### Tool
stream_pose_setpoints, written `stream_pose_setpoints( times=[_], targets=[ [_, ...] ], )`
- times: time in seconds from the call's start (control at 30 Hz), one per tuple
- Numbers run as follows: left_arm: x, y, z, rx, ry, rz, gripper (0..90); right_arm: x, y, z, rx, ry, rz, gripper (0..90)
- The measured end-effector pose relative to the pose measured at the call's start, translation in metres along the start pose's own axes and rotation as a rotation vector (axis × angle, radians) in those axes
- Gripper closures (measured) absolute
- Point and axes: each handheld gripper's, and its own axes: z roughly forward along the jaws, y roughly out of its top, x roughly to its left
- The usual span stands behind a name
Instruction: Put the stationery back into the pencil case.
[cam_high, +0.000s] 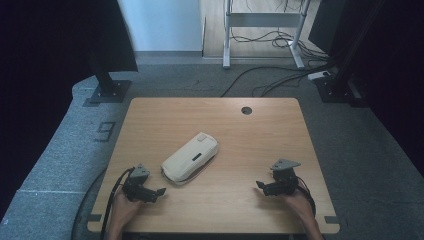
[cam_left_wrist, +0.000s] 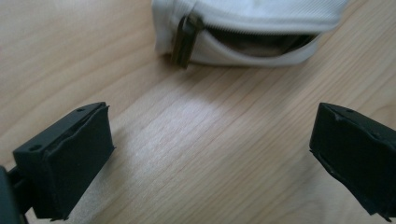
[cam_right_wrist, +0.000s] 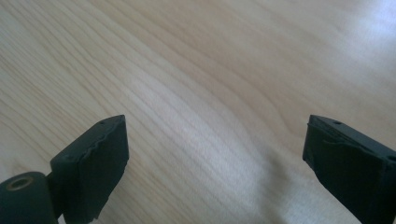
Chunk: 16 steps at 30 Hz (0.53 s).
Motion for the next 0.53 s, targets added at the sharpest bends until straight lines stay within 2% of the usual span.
stream_pose_setpoints(
  times=[0.07, 0.17, 0.27, 0.53],
  targets=[
    [0.001, -0.002, 0.002, -0.01, 0.018, 0.001, 0.0, 0.0, -0.006, 0.003, 0.016, -0.013, 0.002, 6.5],
    [0.002, -0.002, 0.001, -0.013, 0.021, -0.009, 0.0, 0.001, -0.009, 0.005, 0.024, -0.008, 0.007, 6.4],
    [-0.002, -0.002, 0.003, 0.009, 0.068, 0.023, 0.0, 0.0, -0.014, 0.008, 0.008, 0.004, 0.03, 4.2],
    [-0.003, -0.002, 0.003, 0.008, 0.085, 0.0, 0.0, 0.0, -0.016, 0.007, 0.003, 0.0, 0.03, 3.8]
  ],
)
